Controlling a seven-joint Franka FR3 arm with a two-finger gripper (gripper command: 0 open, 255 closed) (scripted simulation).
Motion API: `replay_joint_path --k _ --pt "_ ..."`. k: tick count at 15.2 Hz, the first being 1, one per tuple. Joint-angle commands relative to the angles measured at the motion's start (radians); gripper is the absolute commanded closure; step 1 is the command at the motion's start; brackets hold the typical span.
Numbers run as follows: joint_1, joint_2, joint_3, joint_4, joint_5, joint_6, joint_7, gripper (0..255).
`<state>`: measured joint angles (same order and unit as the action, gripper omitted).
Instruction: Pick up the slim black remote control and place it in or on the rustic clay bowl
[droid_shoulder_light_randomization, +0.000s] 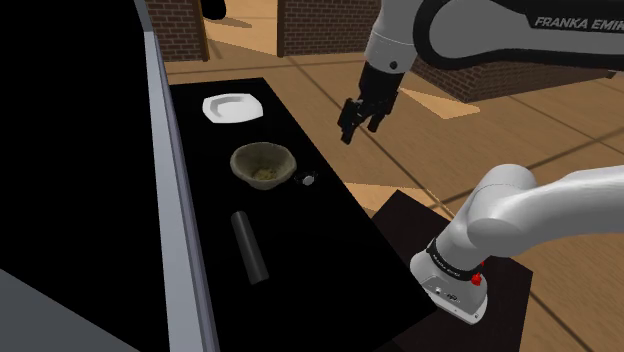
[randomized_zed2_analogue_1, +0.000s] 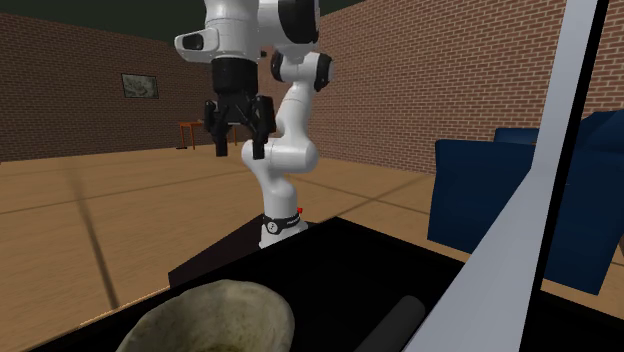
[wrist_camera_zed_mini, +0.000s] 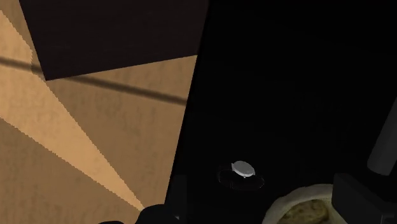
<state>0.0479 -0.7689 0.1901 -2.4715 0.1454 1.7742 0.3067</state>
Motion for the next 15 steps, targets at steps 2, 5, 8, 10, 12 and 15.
replay_joint_path --k 2,5,8,10,12,15 --pt "0.014 0.028 0.067 -0.028 0.047 0.059 0.09 0" --pt "0.025 0.076 0.137 -0.041 0.089 0.125 0.178 0" --pt "0.031 0.141 0.209 -0.04 0.125 0.196 0.266 0" --pt "0.031 0.192 0.258 -0.032 0.142 0.244 0.326 0" --pt "0.027 0.249 0.308 -0.018 0.152 0.293 0.388 0" --pt "0.014 0.347 0.385 0.014 0.151 0.367 0.486 0"
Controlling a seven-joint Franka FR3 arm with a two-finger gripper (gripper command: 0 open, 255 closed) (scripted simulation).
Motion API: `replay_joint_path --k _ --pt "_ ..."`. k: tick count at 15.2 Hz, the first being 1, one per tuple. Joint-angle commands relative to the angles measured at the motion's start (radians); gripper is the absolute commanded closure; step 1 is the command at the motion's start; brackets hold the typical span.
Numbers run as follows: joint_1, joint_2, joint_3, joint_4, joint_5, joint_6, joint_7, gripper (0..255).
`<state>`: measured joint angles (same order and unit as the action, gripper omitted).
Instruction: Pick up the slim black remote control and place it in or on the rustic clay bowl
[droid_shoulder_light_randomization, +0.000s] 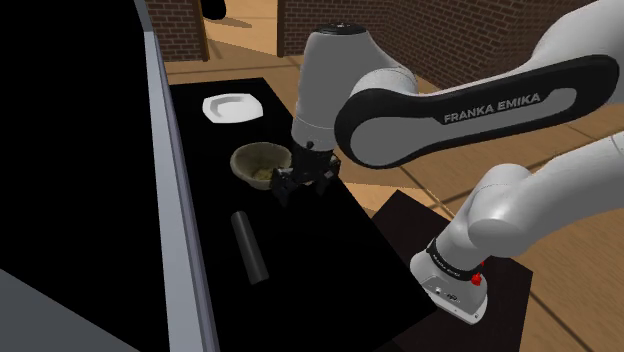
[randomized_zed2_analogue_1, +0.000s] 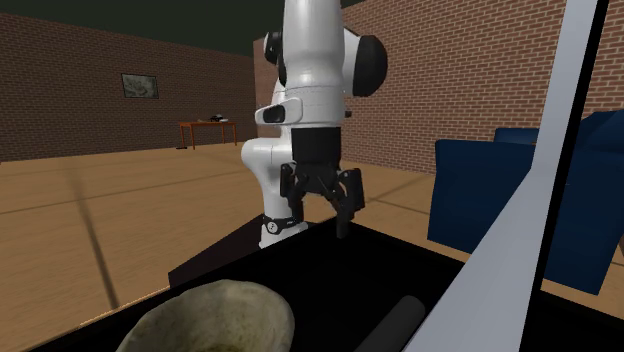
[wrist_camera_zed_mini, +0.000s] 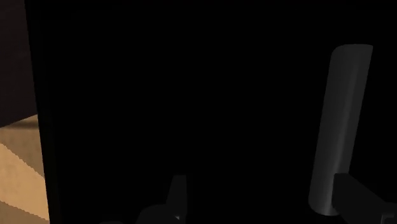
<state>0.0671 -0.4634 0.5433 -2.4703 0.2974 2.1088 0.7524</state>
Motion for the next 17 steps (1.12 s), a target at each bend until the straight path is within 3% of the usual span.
replay_joint_path --k 1,5,9,10,17 --pt "-0.012 0.077 0.057 0.026 -0.007 0.057 0.075 0" --pt "-0.047 0.236 0.161 0.093 -0.071 0.151 0.233 0" --pt "-0.075 0.43 0.247 0.182 -0.219 0.228 0.436 0" --pt "-0.073 0.473 0.256 0.202 -0.259 0.24 0.482 0" --pt "-0.055 0.567 0.243 0.179 -0.358 0.329 0.553 0"
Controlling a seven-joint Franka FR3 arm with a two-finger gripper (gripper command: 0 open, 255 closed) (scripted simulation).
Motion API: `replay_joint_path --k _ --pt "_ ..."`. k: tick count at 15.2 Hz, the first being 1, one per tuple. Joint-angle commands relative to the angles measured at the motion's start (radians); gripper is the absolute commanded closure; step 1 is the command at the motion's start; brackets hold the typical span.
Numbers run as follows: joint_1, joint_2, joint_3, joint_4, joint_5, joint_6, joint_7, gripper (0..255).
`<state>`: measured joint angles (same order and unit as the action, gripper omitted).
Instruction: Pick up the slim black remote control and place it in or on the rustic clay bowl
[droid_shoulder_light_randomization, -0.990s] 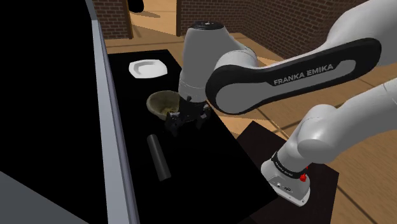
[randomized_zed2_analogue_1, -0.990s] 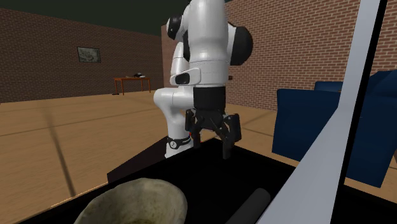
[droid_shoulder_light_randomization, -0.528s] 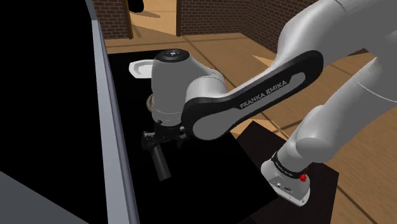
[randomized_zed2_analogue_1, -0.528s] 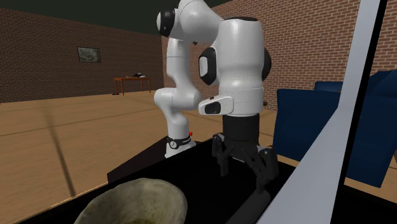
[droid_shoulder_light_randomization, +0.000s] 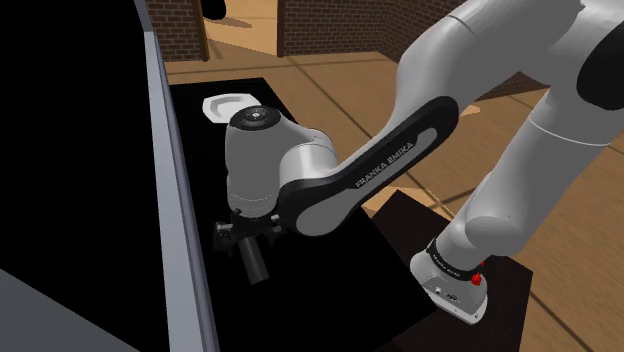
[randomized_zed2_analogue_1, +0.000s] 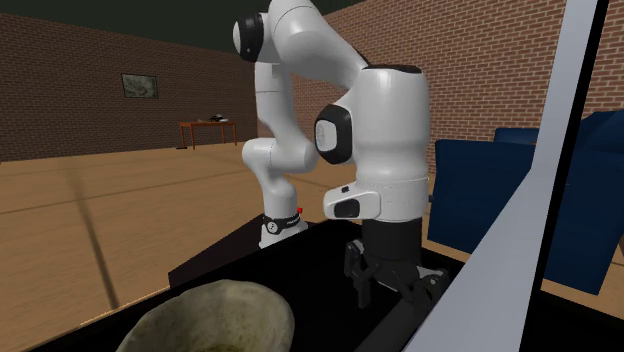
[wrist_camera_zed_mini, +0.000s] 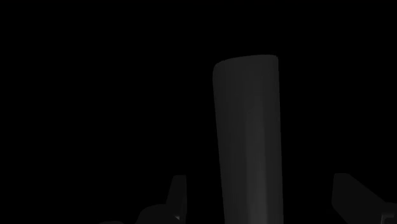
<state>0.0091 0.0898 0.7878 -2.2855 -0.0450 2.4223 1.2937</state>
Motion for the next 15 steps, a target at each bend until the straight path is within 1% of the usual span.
replay_joint_path --k 1,8,9,15 --pt "0.005 0.022 -0.004 -0.007 -0.025 0.023 0.018 0" --pt "0.005 0.022 -0.005 -0.007 -0.024 0.023 0.018 0" --pt "0.005 0.022 -0.005 -0.007 -0.024 0.023 0.018 255" --pt "0.005 0.023 -0.005 -0.007 -0.025 0.024 0.018 255"
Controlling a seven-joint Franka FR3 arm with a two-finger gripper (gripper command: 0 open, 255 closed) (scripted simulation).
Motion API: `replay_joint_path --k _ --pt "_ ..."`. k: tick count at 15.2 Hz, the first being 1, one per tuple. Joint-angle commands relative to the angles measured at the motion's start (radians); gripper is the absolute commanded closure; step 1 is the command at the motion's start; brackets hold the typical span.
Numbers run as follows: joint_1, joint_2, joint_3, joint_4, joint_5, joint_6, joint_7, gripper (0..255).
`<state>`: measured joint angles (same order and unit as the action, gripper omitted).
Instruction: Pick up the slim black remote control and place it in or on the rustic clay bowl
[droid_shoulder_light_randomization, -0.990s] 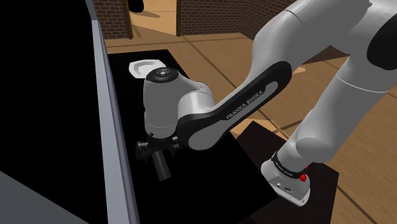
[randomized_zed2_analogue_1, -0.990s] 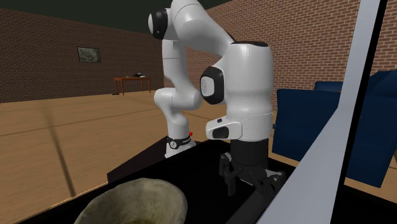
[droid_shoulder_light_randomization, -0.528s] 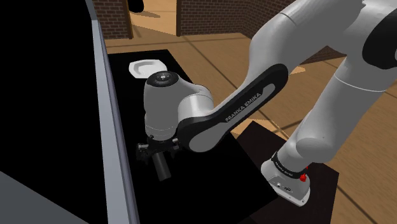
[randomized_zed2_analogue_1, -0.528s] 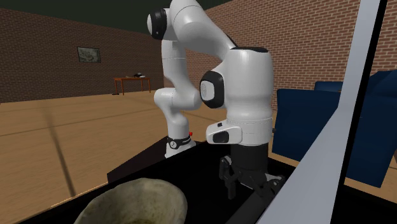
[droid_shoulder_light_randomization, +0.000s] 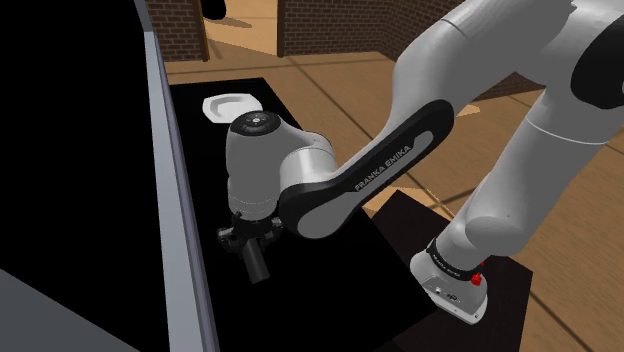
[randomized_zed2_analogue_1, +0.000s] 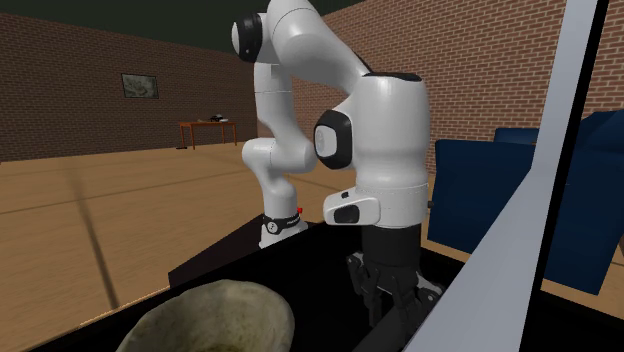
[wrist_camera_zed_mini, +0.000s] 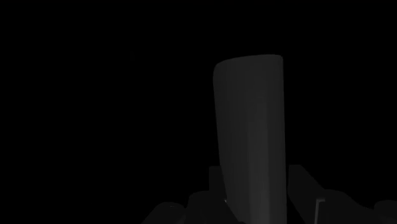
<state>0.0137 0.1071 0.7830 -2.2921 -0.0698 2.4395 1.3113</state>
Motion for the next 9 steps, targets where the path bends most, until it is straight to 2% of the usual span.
replay_joint_path --k 1,3,9 --pt "0.0 0.005 0.0 -0.001 0.0 0.007 0.0 255" --pt "0.001 0.005 0.0 0.0 0.0 0.006 0.0 255" --pt "-0.013 -0.069 0.013 0.026 0.079 -0.072 -0.053 255"
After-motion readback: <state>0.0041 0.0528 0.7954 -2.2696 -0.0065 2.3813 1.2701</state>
